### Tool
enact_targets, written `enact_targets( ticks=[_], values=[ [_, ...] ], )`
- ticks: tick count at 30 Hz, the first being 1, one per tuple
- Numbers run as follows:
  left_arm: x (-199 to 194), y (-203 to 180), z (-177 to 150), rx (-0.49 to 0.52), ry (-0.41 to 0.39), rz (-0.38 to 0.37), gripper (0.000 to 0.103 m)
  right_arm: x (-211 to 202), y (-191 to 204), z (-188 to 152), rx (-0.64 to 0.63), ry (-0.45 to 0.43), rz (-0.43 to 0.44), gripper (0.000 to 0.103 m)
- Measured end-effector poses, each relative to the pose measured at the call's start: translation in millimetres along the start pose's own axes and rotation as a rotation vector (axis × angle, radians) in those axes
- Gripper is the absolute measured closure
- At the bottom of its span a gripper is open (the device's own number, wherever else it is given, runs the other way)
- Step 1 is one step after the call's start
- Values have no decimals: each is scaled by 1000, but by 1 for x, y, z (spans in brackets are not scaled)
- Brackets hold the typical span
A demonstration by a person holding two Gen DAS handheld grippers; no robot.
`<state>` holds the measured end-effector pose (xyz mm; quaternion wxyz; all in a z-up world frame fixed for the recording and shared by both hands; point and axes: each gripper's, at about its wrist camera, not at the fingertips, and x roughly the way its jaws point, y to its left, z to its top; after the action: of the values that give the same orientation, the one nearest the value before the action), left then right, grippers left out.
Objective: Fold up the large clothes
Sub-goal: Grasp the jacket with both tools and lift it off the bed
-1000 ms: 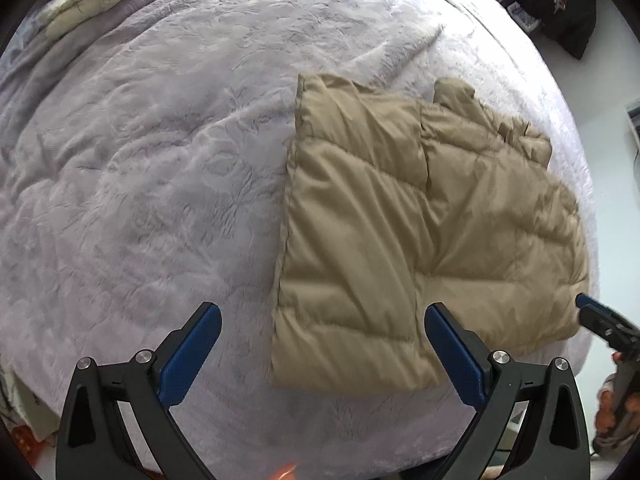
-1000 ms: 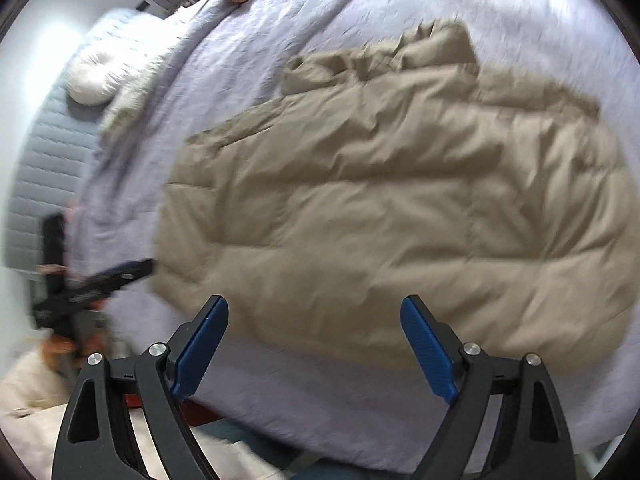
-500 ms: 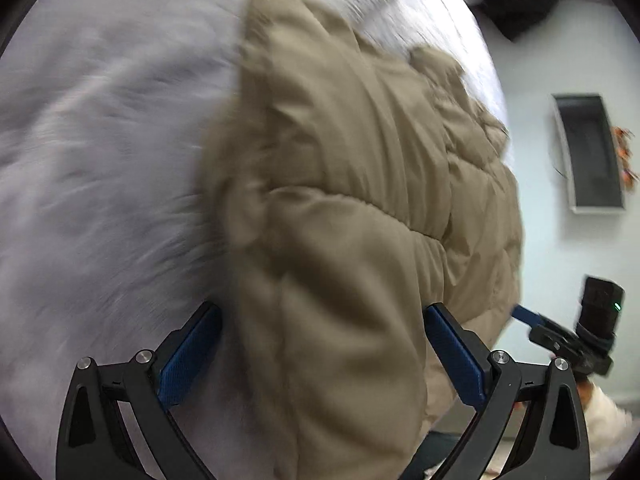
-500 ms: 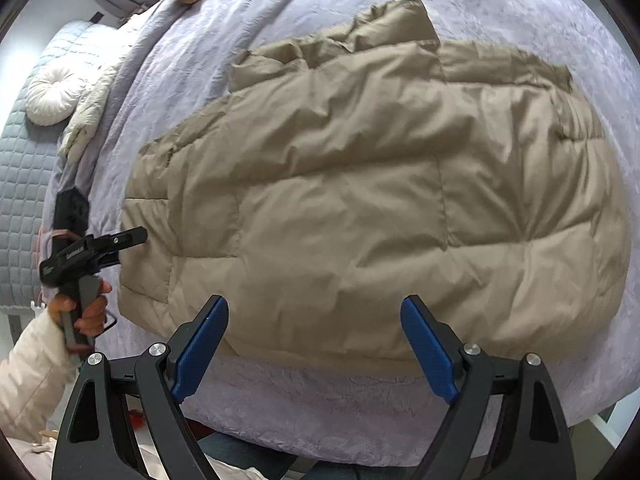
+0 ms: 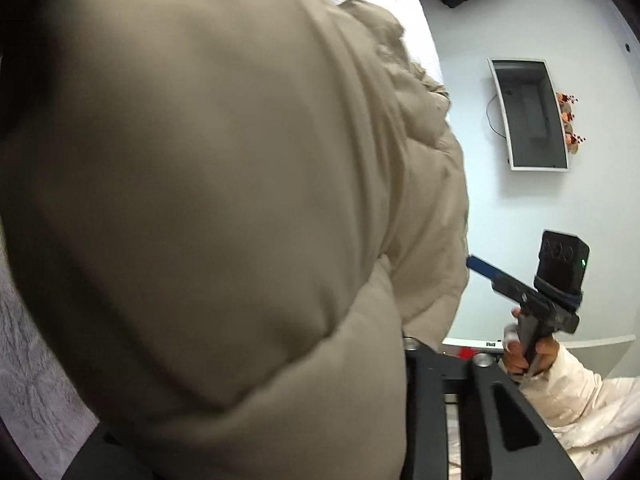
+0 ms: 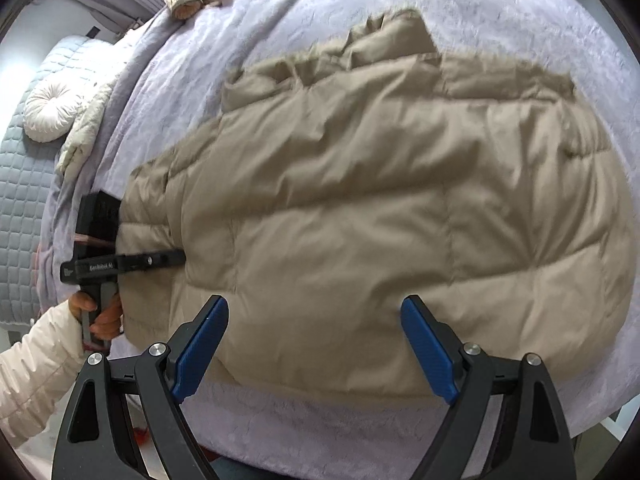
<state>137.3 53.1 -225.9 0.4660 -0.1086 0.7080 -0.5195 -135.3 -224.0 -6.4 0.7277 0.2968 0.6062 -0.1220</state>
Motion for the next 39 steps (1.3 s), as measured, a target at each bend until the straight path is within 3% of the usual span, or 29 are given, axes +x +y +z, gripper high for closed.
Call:
enact_targets(
  ticks=[2, 3, 4, 5, 6, 9, 12, 16, 20, 24, 27, 30, 34, 39],
  values=[
    [-3, -10, -2, -5, -8, -7, 73, -3, -2, 4, 0, -30, -16, 14],
    [-6, -16, -3, -7, -15, -17, 73, -4, -4, 6, 0, -44, -19, 27],
    [-9, -22, -4, -7, -22, -26, 73, -4, -5, 7, -1, -53, -20, 44],
    [-11, -27, -5, -8, -26, -31, 73, -3, -7, 9, -11, -61, -27, 88],
    [-14, -35, -6, -9, -31, -38, 73, 0, -7, 10, -27, -61, -45, 99],
    [-20, -63, -8, -17, -54, -60, 73, 12, -15, 8, -62, -77, -58, 99],
    [-21, -106, -8, -22, -80, -107, 73, 29, -31, 8, -47, -63, -9, 99],
    [-1, -173, -1, 38, -67, -96, 73, 50, -59, 11, 41, -56, 103, 101],
    [41, -244, 10, 95, -46, -31, 73, 64, -89, 13, 147, -51, 238, 103],
    [98, -310, 17, 173, -20, 96, 73, 69, -106, 10, 203, -55, 335, 103],
    [136, -339, 21, 212, -3, 206, 73, 73, -122, 9, 257, -62, 419, 103],
    [161, -355, 24, 203, 6, 242, 73, 75, -137, 8, 316, -46, 494, 103],
    [184, -369, 34, 195, 11, 310, 73, 53, -161, 5, 380, -41, 538, 101],
    [236, -402, 25, 220, 31, 397, 73, -13, -216, -17, 416, -158, 511, 101]
  ],
)
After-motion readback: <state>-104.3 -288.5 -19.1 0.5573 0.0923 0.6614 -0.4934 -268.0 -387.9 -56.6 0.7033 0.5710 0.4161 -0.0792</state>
